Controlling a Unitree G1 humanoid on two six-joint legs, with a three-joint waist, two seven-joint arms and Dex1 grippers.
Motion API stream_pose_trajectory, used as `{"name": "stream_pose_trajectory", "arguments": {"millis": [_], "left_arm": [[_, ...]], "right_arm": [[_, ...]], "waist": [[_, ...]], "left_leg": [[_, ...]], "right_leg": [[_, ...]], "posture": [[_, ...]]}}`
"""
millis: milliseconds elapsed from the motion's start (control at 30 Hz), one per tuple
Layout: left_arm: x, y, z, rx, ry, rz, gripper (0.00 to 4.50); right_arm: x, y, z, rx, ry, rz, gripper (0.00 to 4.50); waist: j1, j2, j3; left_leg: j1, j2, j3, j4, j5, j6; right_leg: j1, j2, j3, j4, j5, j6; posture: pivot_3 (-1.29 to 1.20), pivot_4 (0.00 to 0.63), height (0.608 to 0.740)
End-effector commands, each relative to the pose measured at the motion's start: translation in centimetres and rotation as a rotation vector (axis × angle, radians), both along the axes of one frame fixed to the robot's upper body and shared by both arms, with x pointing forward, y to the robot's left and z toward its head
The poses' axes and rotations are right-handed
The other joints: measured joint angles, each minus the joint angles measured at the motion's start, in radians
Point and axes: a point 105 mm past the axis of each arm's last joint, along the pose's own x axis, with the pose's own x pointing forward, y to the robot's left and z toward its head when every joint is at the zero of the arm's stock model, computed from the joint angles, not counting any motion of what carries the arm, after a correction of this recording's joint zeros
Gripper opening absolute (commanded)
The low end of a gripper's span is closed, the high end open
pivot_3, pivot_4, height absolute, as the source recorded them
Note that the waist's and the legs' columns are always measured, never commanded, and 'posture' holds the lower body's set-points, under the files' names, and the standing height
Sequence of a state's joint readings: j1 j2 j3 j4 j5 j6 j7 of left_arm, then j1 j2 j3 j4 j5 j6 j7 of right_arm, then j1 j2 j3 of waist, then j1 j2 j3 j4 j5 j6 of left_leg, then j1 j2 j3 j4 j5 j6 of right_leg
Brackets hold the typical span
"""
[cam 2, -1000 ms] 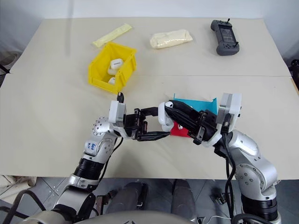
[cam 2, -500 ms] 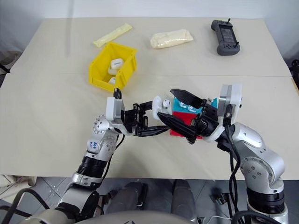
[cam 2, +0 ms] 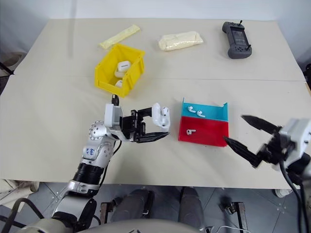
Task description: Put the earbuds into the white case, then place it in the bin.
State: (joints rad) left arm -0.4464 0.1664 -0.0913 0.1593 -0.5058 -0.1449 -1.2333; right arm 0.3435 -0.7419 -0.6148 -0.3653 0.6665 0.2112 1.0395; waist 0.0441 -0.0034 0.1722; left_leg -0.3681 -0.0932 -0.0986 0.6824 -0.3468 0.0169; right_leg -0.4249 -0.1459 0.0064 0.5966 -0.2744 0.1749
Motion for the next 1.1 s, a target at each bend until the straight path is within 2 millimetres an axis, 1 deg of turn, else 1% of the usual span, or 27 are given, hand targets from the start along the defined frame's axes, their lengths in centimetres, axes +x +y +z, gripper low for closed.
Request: {"name": "stream_pose_trajectory", "arguments": {"millis": [33, 100, 167, 233, 300, 367, 433, 467, 500, 567, 633, 733, 800, 900, 933, 1000, 1100], "left_arm": [[-0.2, 0.6, 0.4, -0.013, -0.021, 0.005, 2.71], [-0.2, 1.0, 0.3, -0.008, -0.022, 0.015, 2.71], [-0.1, 1.0, 0.3, -0.007, -0.023, 0.022, 2.71], [-0.1, 0.9, 0.3, -0.008, -0.024, 0.028, 2.71], [-0.2, 0.8, 0.2, -0.011, -0.026, 0.033, 2.71], [-0.3, 0.7, 0.2, -0.013, -0.026, 0.035, 2.71], [-0.4, 0.8, 0.1, -0.018, -0.024, 0.045, 2.71], [-0.4, 0.8, 0.1, -0.018, -0.023, 0.048, 2.71], [-0.5, 0.9, 0.1, -0.021, -0.020, 0.054, 2.71], [-0.6, 0.9, 0.0, -0.023, -0.017, 0.059, 2.71], [-0.9, 1.0, -0.1, -0.026, -0.013, 0.068, 2.71], [-1.0, 1.0, -0.1, -0.024, -0.013, 0.078, 2.71], [-1.0, 1.0, 0.0, -0.025, -0.016, 0.082, 2.71], [-0.7, 1.2, 0.3, -0.041, -0.025, 0.124, 2.71], [-0.7, 1.3, 0.4, -0.043, -0.025, 0.131, 2.71], [-0.8, 1.4, 0.4, -0.042, -0.023, 0.134, 2.71], [-1.0, 1.4, 0.3, -0.038, -0.026, 0.142, 2.71]], "right_arm": [[-0.5, -2.3, -0.1, -0.081, -0.053, -0.042, 4.43], [-0.4, -3.2, -0.6, -0.090, -0.042, -0.053, 4.43], [0.0, -3.2, -0.5, -0.105, -0.043, -0.035, 4.43], [1.3, -2.6, 0.4, -0.115, -0.058, 0.009, 4.43], [3.3, -1.1, 1.6, -0.148, -0.029, 0.081, 4.43], [4.5, -0.4, 2.2, -0.179, 0.017, 0.105, 4.43], [6.4, 1.3, 3.4, -0.269, 0.075, 0.162, 4.43], [7.0, 1.7, 3.7, -0.307, 0.099, 0.171, 4.43], [7.9, 2.4, 4.2, -0.328, 0.123, 0.183, 4.43], [8.9, 3.3, 4.7, -0.347, 0.144, 0.215, 4.43], [11.0, 4.8, 4.3, -0.451, 0.216, 0.258, 4.43], [13.4, 6.0, 3.8, -0.573, 0.266, 0.268, 4.43], [14.4, 6.2, 3.7, -0.603, 0.280, 0.257, 4.43], [16.7, 7.9, 3.3, -0.652, 0.309, 0.236, 4.43], [17.1, 8.6, 3.1, -0.660, 0.322, 0.251, 4.43], [17.3, 9.1, 2.9, -0.662, 0.339, 0.272, 4.43], [17.8, 10.2, 2.1, -0.665, 0.393, 0.276, 4.43]], "waist": [[-0.003, 0.000, 0.000], [-0.005, 0.000, 0.000], [-0.009, 0.000, 0.000], [-0.016, 0.000, 0.000], [-0.023, 0.001, 0.000], [-0.025, 0.004, 0.000], [-0.020, 0.004, 0.000], [-0.021, 0.004, 0.000], [-0.020, 0.005, 0.000], [-0.019, 0.004, 0.001], [-0.019, 0.004, 0.001], [-0.020, 0.004, 0.001], [-0.016, 0.004, 0.001], [-0.022, 0.004, 0.001], [-0.024, 0.004, 0.001], [-0.028, 0.004, 0.001], [-0.028, 0.004, 0.001]], "left_leg": [[0.000, 0.000, 0.000, 0.000, 0.000, 0.000], [0.000, 0.001, 0.000, 0.000, 0.000, 0.000], [0.000, 0.001, 0.000, 0.000, 0.000, 0.000], [0.000, 0.002, -0.001, 0.000, 0.000, 0.000], [0.001, 0.002, -0.001, 0.000, 0.000, 0.000], [0.001, 0.002, 0.000, 0.000, 0.000, -0.001], [0.000, 0.002, -0.002, -0.001, 0.001, -0.001], [-0.001, 0.003, -0.002, 0.000, 0.000, -0.002], [-0.002, 0.003, -0.002, 0.000, 0.000, -0.002], [-0.002, 0.003, -0.002, 0.000, 0.000, -0.002], [-0.003, 0.002, -0.002, 0.000, 0.000, -0.002], [-0.004, 0.002, -0.002, 0.000, 0.000, -0.001], [-0.004, 0.002, -0.002, 0.000, 0.000, -0.001], [-0.005, 0.001, -0.003, 0.000, 0.000, -0.001], [-0.005, 0.000, -0.002, 0.000, 0.000, -0.001], [-0.005, 0.001, -0.002, 0.000, 0.000, -0.001], [-0.005, 0.002, -0.003, -0.001, 0.000, -0.002]], "right_leg": [[0.000, 0.000, 0.000, 0.000, 0.000, 0.000], [0.000, 0.000, 0.000, 0.000, 0.000, 0.000], [0.000, 0.000, 0.000, 0.000, 0.000, 0.000], [0.000, 0.000, 0.000, 0.000, 0.000, 0.000], [0.000, -0.001, 0.001, 0.000, 0.000, 0.000], [-0.001, -0.001, 0.001, 0.001, 0.000, 0.000], [-0.001, -0.001, -0.001, 0.000, 0.000, -0.001], [-0.002, -0.001, -0.001, 0.001, 0.000, -0.001], [-0.003, -0.001, -0.001, 0.001, 0.000, -0.001], [-0.003, -0.001, -0.001, 0.000, 0.000, -0.001], [-0.002, -0.002, -0.002, -0.001, 0.000, -0.001], [-0.003, -0.002, -0.001, -0.002, 0.000, 0.000], [-0.003, -0.002, -0.002, -0.002, 0.000, 0.000], [-0.004, -0.003, -0.002, -0.001, 0.000, 0.000], [-0.005, -0.003, -0.002, 0.000, 0.000, 0.000], [-0.005, -0.003, -0.002, 0.002, 0.000, 0.000], [-0.006, -0.002, -0.003, 0.003, 0.000, -0.001]], "posture": [[0.00, 0.150, 0.740], [0.00, 0.150, 0.740], [0.00, 0.150, 0.740], [0.00, 0.150, 0.740], [0.00, 0.150, 0.740], [0.00, 0.150, 0.740], [0.00, 0.150, 0.740], [0.00, 0.150, 0.740], [0.00, 0.150, 0.740], [0.00, 0.150, 0.740], [0.00, 0.150, 0.740], [0.00, 0.150, 0.740], [0.00, 0.150, 0.740], [0.00, 0.150, 0.740], [0.00, 0.150, 0.740], [0.00, 0.150, 0.740], [0.00, 0.150, 0.740]]}}
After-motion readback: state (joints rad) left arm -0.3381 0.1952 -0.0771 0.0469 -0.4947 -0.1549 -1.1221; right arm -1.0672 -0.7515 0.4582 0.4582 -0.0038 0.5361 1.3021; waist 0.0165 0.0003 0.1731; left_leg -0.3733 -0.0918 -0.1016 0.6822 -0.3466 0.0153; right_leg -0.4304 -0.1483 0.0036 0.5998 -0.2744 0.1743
